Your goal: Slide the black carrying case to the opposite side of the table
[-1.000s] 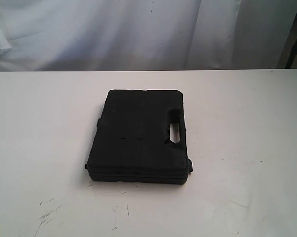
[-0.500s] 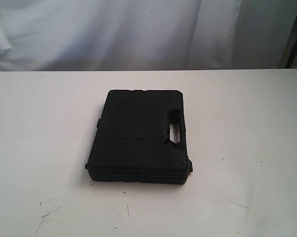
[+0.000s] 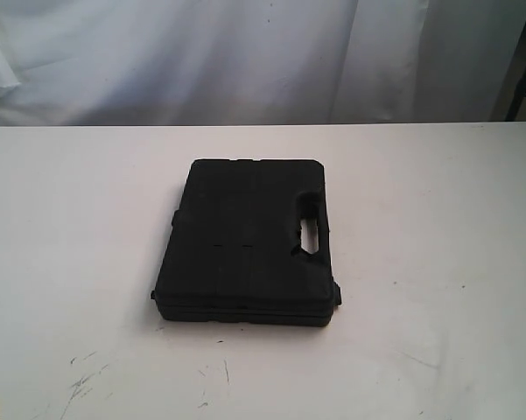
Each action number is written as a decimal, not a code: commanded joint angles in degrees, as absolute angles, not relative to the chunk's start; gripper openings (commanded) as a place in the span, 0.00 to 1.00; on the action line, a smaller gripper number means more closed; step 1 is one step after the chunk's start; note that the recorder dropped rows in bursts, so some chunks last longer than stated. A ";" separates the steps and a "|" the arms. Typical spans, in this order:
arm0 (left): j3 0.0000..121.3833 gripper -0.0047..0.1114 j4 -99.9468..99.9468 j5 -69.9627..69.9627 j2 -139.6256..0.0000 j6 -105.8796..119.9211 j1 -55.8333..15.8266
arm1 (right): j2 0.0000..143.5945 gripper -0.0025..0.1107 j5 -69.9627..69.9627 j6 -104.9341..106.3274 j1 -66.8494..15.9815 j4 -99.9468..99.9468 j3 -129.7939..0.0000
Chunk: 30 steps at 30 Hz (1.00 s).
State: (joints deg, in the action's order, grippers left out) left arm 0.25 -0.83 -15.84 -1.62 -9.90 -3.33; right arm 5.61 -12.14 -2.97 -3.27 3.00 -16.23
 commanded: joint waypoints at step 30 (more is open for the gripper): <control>0.00 0.04 -1.03 -15.30 -1.36 -9.90 -3.25 | 53.60 0.02 39.20 1.50 -3.31 12.21 -43.72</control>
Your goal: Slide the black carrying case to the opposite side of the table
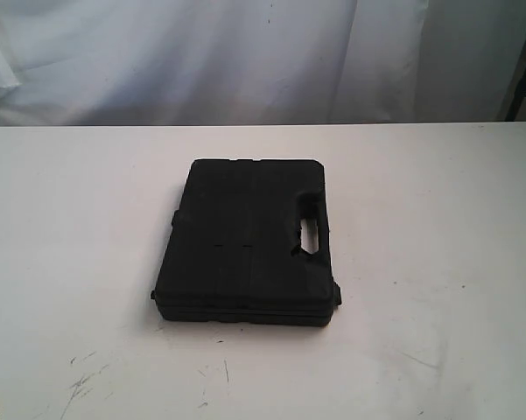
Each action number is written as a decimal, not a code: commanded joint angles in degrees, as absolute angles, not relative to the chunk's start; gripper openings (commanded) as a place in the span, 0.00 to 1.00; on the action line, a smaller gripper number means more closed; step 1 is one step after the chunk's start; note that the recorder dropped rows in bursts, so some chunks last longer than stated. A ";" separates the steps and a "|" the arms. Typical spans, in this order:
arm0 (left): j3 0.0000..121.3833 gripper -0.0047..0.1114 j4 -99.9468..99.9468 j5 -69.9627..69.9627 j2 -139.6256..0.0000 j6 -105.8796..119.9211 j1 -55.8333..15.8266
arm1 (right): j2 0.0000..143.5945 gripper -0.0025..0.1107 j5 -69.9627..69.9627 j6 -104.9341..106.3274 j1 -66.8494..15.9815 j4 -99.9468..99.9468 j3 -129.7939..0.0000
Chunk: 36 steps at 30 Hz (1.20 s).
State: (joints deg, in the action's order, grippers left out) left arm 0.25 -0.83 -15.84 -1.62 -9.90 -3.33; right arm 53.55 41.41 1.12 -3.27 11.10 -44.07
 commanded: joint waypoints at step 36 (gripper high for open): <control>0.00 0.04 -1.03 -15.30 -1.36 -9.98 -3.25 | 109.69 0.30 44.29 -18.45 -29.28 7.66 -80.56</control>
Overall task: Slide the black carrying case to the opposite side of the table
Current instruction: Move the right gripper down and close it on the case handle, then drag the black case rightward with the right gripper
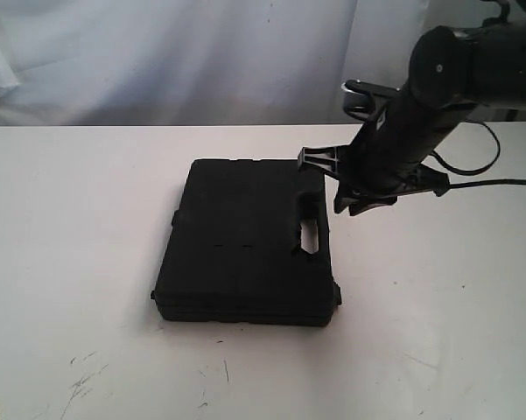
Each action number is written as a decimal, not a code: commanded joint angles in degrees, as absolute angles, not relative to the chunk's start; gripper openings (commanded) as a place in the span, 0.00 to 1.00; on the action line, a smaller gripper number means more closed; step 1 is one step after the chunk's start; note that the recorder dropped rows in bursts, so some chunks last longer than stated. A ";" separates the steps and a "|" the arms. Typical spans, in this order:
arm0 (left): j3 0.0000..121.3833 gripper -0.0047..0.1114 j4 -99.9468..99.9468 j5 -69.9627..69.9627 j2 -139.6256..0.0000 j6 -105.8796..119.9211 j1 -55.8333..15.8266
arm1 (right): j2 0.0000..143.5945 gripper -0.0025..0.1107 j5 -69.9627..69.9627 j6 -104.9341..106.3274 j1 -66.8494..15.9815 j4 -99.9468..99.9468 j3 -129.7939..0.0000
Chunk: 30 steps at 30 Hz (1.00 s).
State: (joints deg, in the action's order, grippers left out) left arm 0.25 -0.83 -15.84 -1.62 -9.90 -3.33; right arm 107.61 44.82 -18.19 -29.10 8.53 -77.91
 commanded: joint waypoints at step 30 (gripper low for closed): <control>0.00 0.04 -1.03 -15.30 -1.36 -9.78 -3.25 | 125.72 0.03 48.63 -23.79 -30.67 0.00 -89.70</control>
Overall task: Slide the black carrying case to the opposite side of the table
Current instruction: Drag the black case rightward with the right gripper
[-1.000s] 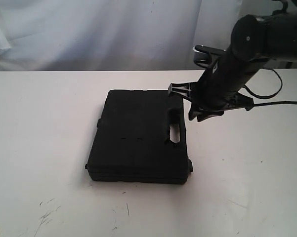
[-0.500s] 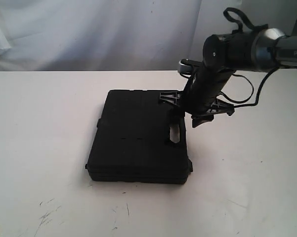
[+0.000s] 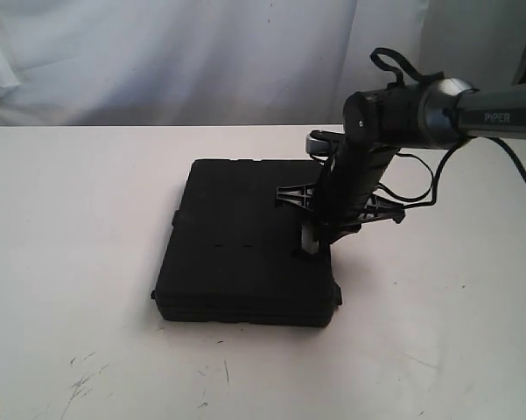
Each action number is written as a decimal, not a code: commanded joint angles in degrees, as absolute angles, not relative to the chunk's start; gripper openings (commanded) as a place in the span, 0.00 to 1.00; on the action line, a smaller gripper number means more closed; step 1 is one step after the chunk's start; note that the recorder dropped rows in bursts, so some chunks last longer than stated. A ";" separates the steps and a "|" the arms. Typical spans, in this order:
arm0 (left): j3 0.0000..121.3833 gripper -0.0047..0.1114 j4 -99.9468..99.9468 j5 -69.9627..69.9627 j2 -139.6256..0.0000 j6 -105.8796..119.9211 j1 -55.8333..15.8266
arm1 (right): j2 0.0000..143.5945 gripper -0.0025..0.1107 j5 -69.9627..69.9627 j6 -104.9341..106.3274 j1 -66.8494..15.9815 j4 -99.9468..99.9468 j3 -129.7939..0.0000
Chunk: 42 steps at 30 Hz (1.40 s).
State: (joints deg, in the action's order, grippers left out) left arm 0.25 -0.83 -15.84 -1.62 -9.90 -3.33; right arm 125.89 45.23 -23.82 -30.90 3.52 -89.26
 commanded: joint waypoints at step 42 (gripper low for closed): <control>0.00 0.04 -1.03 -15.30 -1.36 -9.91 -3.25 | 124.37 0.02 58.05 -12.16 -9.83 -8.74 -89.70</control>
